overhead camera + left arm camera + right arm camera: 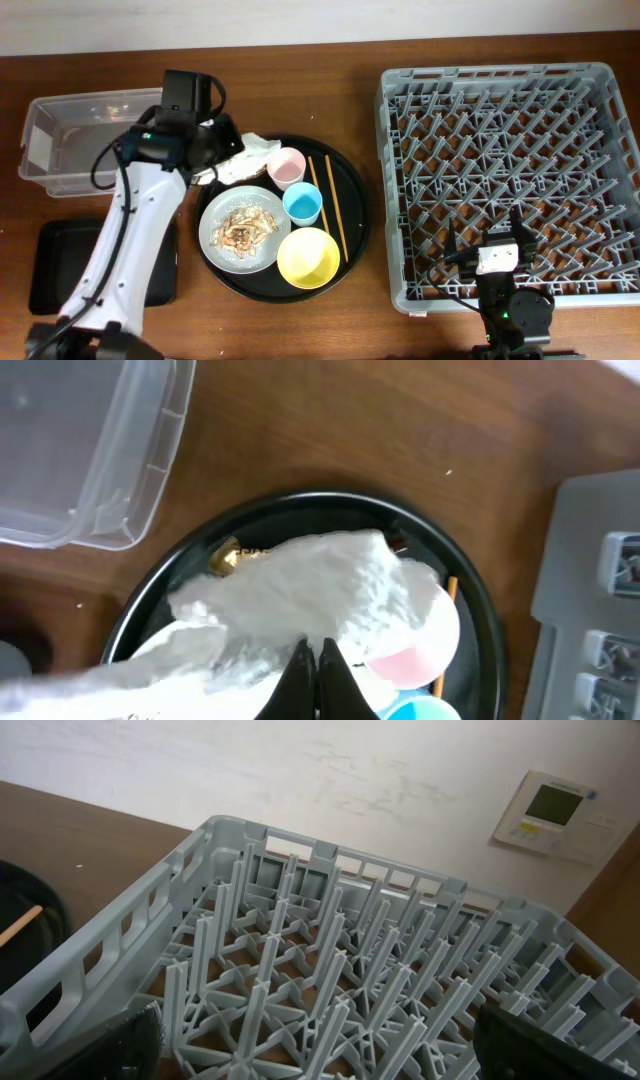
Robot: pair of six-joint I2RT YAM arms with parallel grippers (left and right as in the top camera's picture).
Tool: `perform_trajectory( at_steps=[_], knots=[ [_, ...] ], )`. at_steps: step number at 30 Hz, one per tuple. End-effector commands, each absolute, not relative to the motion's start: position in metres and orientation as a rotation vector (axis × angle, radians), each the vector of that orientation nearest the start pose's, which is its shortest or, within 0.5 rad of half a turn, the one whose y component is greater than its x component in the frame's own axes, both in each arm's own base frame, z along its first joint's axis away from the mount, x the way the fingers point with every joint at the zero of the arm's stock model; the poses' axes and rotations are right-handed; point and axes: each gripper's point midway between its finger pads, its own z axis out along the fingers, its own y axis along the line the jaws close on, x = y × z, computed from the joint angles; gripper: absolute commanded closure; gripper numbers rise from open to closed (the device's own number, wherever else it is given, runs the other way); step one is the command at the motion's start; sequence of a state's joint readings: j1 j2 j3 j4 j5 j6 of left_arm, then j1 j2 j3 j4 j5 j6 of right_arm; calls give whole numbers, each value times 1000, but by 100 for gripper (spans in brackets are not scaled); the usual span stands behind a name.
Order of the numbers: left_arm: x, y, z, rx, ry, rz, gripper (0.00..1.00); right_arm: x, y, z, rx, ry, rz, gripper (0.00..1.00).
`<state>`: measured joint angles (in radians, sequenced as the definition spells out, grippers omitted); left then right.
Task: Sort waste into correct bins and load items into the dishwasher rack
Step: 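Grasp the white tissue with the left gripper and drop it in the clear bin, then grasp the gold Nescafé sachet with the left gripper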
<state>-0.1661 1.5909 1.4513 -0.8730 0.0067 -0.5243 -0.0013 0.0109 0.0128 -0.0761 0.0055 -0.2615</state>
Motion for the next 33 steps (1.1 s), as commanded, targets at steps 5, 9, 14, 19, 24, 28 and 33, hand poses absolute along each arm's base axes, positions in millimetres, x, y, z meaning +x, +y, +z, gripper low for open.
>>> perform_trajectory(
  at_steps=[5, 9, 14, 19, 24, 28, 33],
  knots=[
    [398, -16, 249, -575, 2357, -112, 99, 246, -2, 156, -197, 1641, -199, 1],
    [396, 42, 255, -739, 2279, 10, 99, 246, -2, 156, -197, 1641, -199, 1],
    [387, 94, 254, -1009, 2173, 22, 99, 246, -2, 156, -197, 1641, -199, 1],
    [409, 137, 282, -1068, 1955, 8, 99, 246, -2, 156, -197, 1641, -199, 1],
    [444, 158, 231, -1026, 2028, 155, 93, 246, -2, 156, -197, 1641, -199, 1],
    [455, 160, 204, -1025, 2079, 166, 23, 246, -2, 156, -197, 1641, -199, 1],
    [460, 55, 259, -372, 2197, -374, 14, 246, -2, 156, -197, 1641, -199, 1]
  ],
)
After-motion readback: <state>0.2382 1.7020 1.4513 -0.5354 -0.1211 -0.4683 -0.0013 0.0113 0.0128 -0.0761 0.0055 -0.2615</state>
